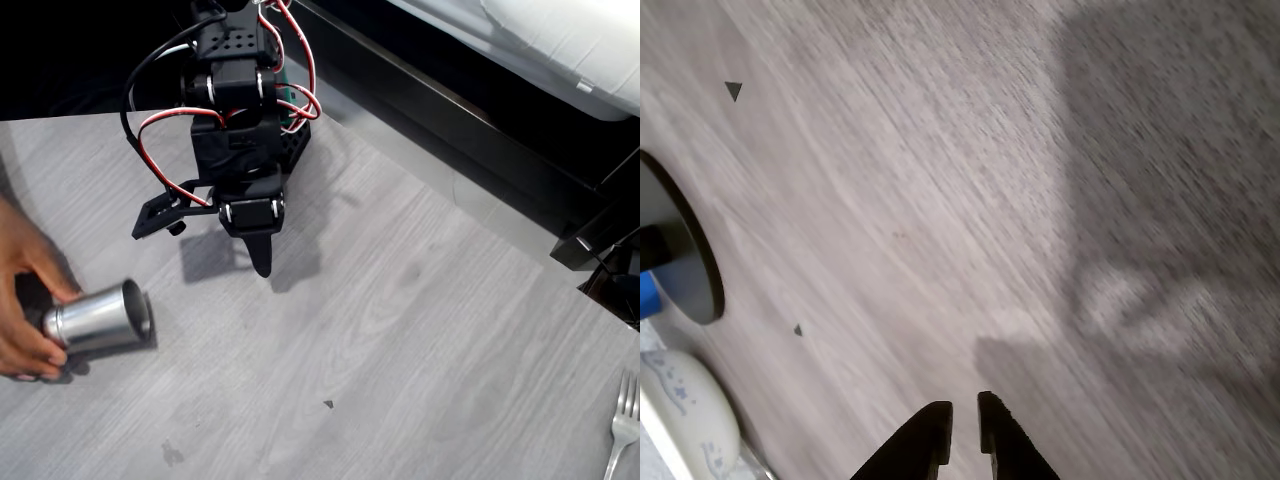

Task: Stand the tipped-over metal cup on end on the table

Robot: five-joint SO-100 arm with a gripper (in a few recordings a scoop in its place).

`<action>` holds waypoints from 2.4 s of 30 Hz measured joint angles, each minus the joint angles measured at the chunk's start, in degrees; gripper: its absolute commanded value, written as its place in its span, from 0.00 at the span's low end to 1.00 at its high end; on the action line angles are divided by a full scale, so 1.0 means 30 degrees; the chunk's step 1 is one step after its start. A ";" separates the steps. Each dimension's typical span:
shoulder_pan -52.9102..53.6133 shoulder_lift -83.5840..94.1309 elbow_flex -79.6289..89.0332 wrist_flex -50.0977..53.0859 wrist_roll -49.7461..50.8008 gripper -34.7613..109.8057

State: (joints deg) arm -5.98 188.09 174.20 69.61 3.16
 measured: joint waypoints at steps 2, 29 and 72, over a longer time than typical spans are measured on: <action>0.0000 0.0000 0.0000 0.0000 0.0000 0.24; 0.0000 0.0000 0.0000 0.0000 0.0000 0.24; 1.5615 -2.8242 -2.9004 0.6270 -1.4355 0.33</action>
State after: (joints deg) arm 40.87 103.36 87.19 88.42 -39.90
